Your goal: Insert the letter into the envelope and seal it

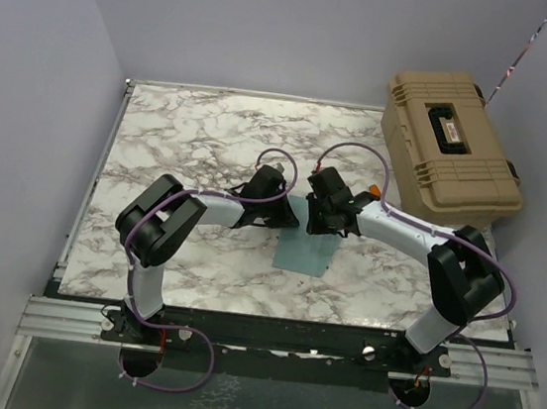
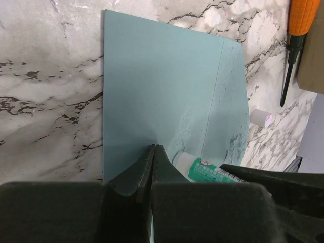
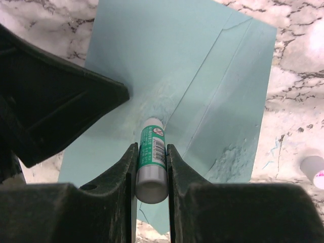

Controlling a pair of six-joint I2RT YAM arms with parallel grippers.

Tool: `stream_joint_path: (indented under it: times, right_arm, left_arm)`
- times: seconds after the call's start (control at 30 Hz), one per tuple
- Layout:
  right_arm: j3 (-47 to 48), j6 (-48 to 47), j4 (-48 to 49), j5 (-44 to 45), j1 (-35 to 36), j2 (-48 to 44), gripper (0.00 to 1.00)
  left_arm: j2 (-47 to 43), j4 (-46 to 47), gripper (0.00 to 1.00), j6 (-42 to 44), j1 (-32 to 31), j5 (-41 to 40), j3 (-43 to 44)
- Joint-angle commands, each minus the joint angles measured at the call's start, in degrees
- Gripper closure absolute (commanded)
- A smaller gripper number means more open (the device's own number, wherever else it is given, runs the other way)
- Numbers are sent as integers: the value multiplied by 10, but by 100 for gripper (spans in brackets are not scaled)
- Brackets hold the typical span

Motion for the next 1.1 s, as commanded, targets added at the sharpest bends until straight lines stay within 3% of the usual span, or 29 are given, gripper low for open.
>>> stream_joint_path:
  times: [0.0,0.53,0.9,1.07]
  right_arm:
    - [-6,-15,-21,30,-7,33,100]
    - [-85,-55,-43,-128,3,-48,100]
    - [-24,-40,-29,2,-12,12,99]
    - [6,-41,-13,19,-22,40,100]
  left_arm:
    - [50,-104,100,41,0,-66,-30]
    - [58,-104,100,20,0,-74,-26]
    - [51,-104,100,24,0,-76,-34]
    - [50,-104,100,30,0,-74,-37]
